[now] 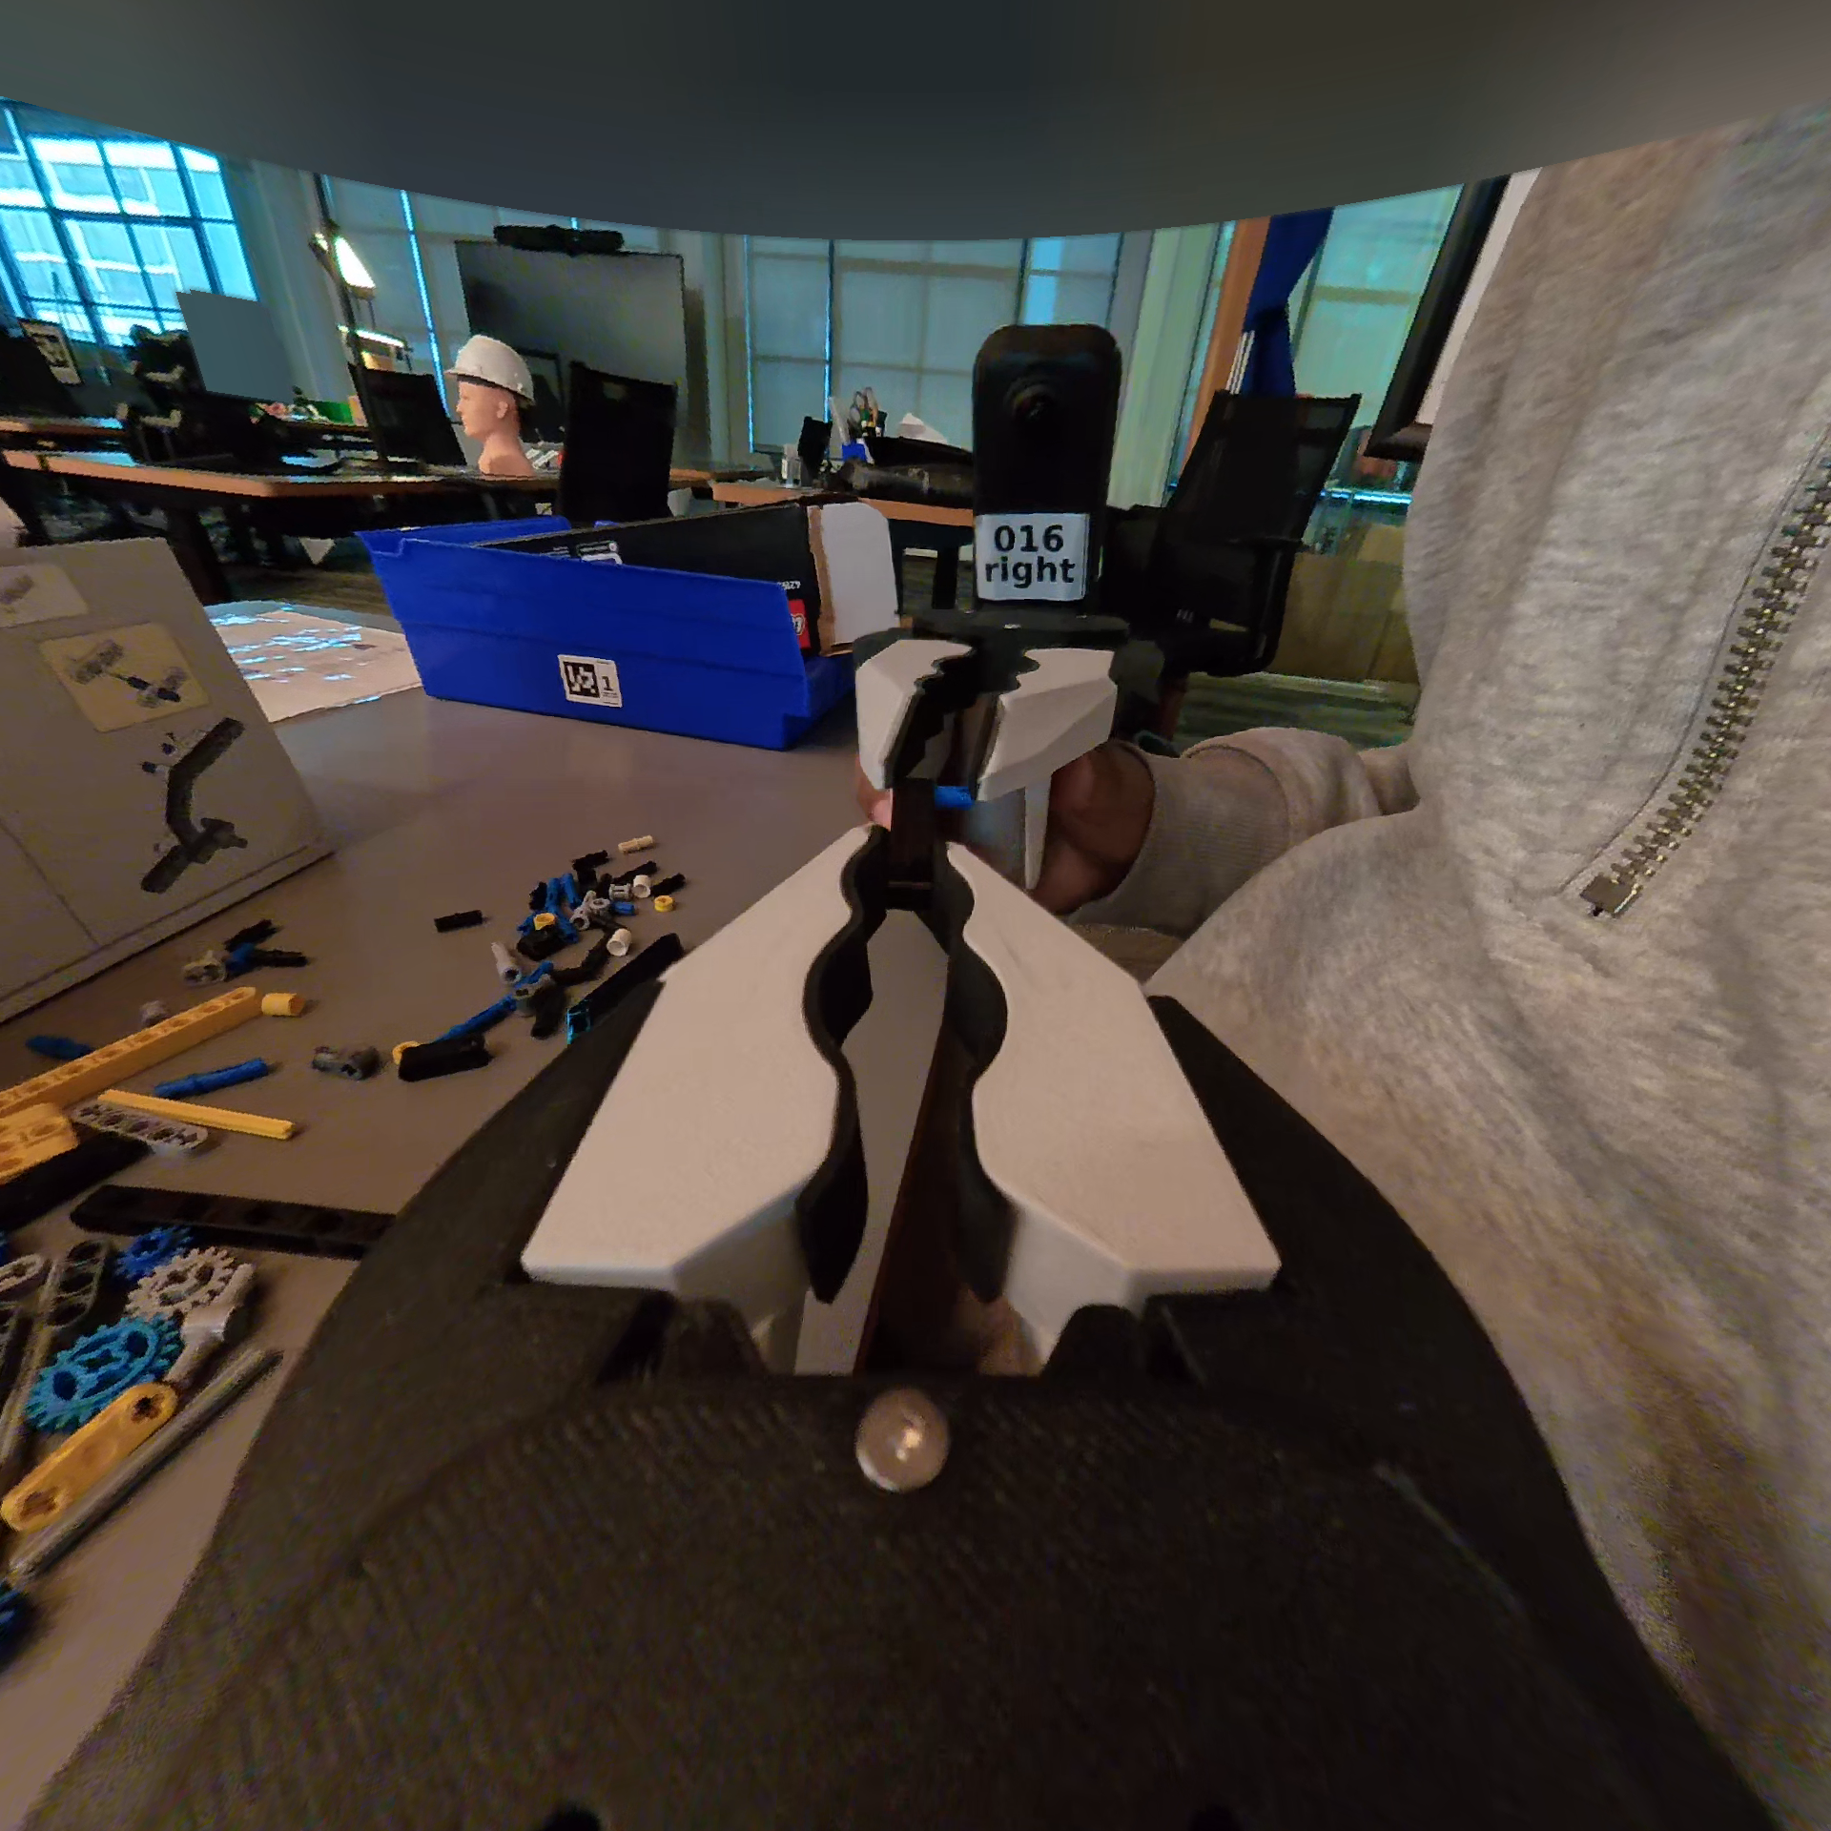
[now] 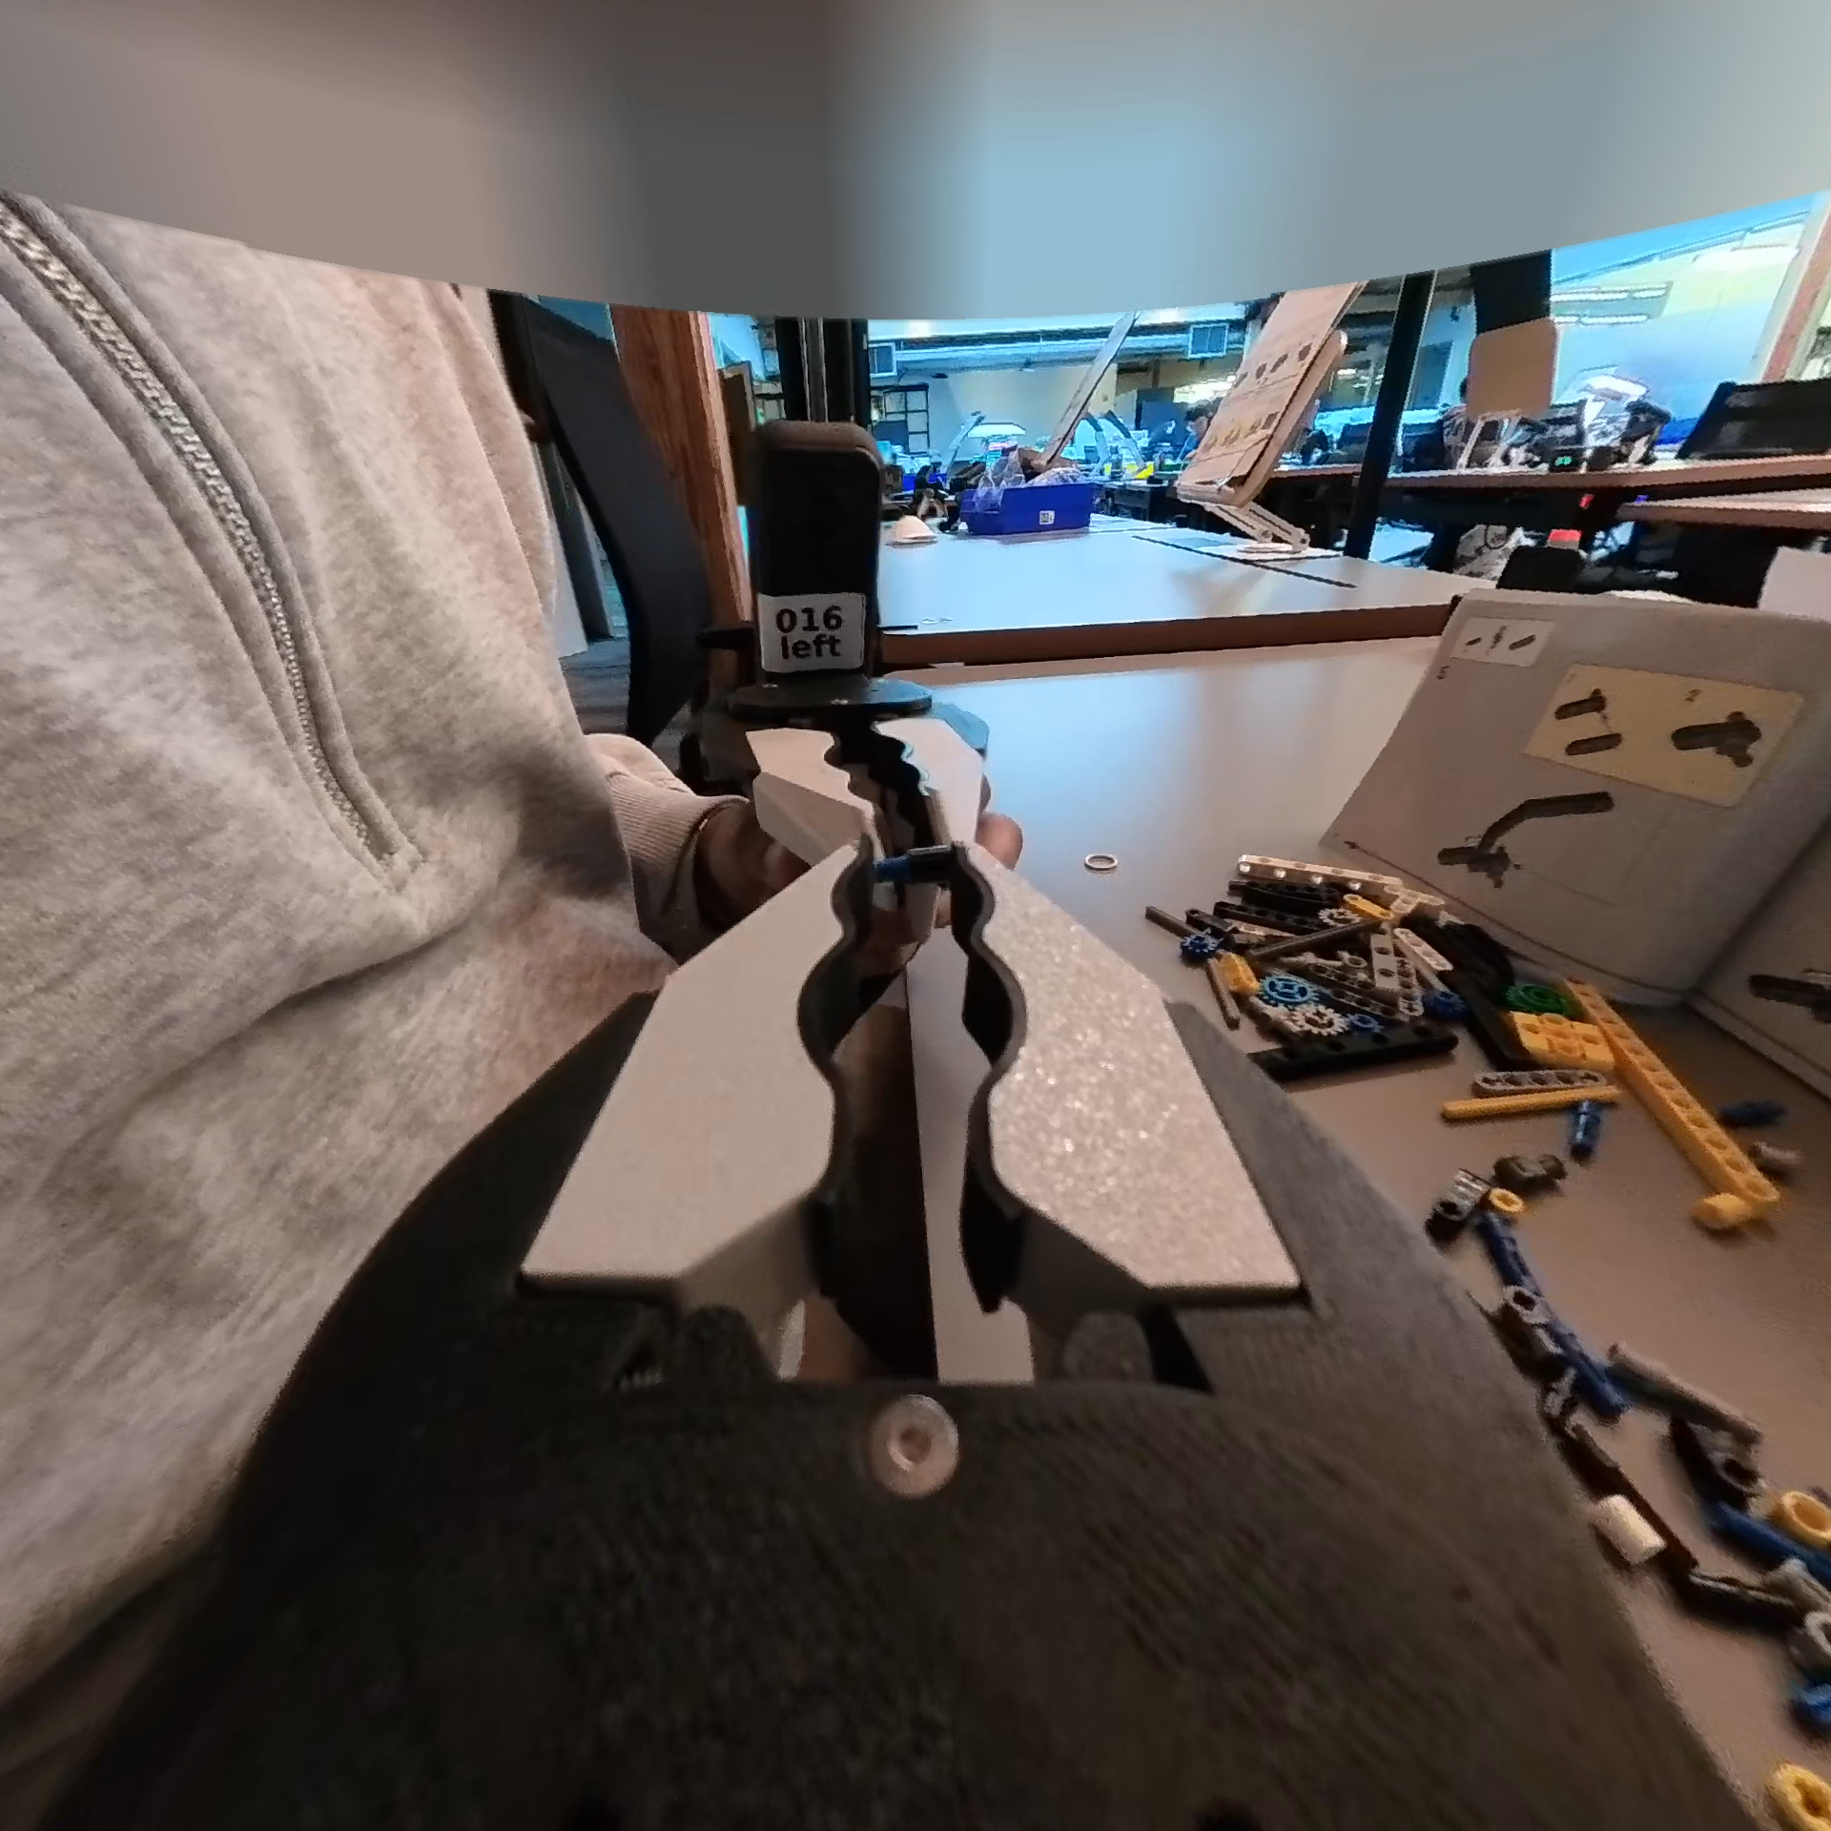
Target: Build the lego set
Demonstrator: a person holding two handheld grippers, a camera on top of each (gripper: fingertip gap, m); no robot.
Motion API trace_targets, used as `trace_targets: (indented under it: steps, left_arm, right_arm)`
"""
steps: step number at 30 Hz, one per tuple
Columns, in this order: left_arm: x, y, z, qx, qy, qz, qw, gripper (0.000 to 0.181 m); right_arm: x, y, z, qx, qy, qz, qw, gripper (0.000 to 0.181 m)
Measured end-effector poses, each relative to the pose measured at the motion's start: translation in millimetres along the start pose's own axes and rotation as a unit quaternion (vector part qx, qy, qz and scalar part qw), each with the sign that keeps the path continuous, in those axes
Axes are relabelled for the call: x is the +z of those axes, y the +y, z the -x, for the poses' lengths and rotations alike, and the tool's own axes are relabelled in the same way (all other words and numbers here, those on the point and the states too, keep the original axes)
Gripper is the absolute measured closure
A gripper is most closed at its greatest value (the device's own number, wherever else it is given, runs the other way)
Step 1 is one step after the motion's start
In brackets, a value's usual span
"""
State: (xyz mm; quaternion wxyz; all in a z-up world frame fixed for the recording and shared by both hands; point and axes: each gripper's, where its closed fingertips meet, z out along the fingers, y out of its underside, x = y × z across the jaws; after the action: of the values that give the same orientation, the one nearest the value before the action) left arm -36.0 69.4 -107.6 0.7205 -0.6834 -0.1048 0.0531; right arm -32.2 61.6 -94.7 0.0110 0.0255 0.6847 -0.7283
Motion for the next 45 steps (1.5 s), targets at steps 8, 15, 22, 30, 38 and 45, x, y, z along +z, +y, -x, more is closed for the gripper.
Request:
trace_targets:
  steps: [8, 15, 22, 30, 38, 45]
  left_arm:
    - [-4, -5, 2, -0.003, -0.002, -0.011, 1.0, 0.175]
    - [-4, -6, -6, 0.004, 0.015, -0.013, 1.0, 0.175]
    - [-2, -5, -12, 0.019, 0.025, -0.006, 1.0, 0.175]
    - [-3, -8, -16, 0.054, 0.021, -0.007, 0.998, 0.175]
    - [-4, -7, -16, 0.057, 0.021, -0.004, 0.998, 0.175]
    - [-4, -5, -16, 0.041, 0.033, 0.0, 0.999, 0.175]
  right_arm:
    - [-5, -2, 0, 0.006, -0.006, -0.001, 1.0, 0.159]
    - [-2, -1, 7, 0.013, -0.026, 0.001, 1.0, 0.159]
    - [-2, -1, 9, 0.01, -0.031, 0.001, 0.999, 0.161]
    - [-3, -3, 11, 0.008, -0.039, -0.005, 0.999, 0.159]
    - [-3, -3, 15, 0.006, -0.055, -0.004, 0.998, 0.166]
    - [-3, -3, 17, -0.003, -0.055, 0.0, 0.998, 0.168]
